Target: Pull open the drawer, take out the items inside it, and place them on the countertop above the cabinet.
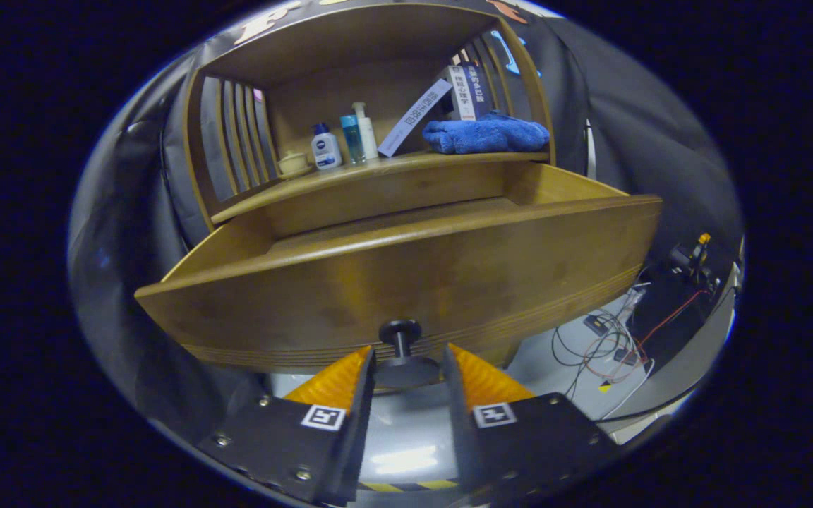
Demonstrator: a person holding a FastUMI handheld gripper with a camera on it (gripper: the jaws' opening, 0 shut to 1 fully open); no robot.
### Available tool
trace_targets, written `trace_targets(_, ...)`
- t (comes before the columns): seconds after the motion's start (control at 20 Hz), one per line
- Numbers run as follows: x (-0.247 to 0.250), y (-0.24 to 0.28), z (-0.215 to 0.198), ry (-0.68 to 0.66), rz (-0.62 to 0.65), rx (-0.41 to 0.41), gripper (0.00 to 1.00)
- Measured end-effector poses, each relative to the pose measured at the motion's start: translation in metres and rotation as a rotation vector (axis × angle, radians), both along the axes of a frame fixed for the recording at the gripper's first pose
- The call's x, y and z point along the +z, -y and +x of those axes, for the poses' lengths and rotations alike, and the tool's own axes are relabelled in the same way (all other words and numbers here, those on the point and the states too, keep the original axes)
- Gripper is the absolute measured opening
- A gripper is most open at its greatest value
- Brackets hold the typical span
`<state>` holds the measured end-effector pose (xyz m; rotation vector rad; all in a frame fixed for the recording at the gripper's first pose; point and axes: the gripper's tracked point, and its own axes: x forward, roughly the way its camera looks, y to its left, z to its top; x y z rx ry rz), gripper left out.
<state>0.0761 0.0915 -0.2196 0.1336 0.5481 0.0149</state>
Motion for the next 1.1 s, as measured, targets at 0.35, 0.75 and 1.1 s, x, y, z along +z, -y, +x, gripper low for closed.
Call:
trace_targets(0.35, 0.123, 0.014, 0.009, 0.259, 0.082, -0.261, 0.59)
trace_targets(0.75, 0.124, -0.024, 0.122, 0.087, 0.387, -0.61, 0.74)
trace_targets(1.1, 0.035, -0.033, 0.118, -0.467, 0.264, -0.867, 0.74)
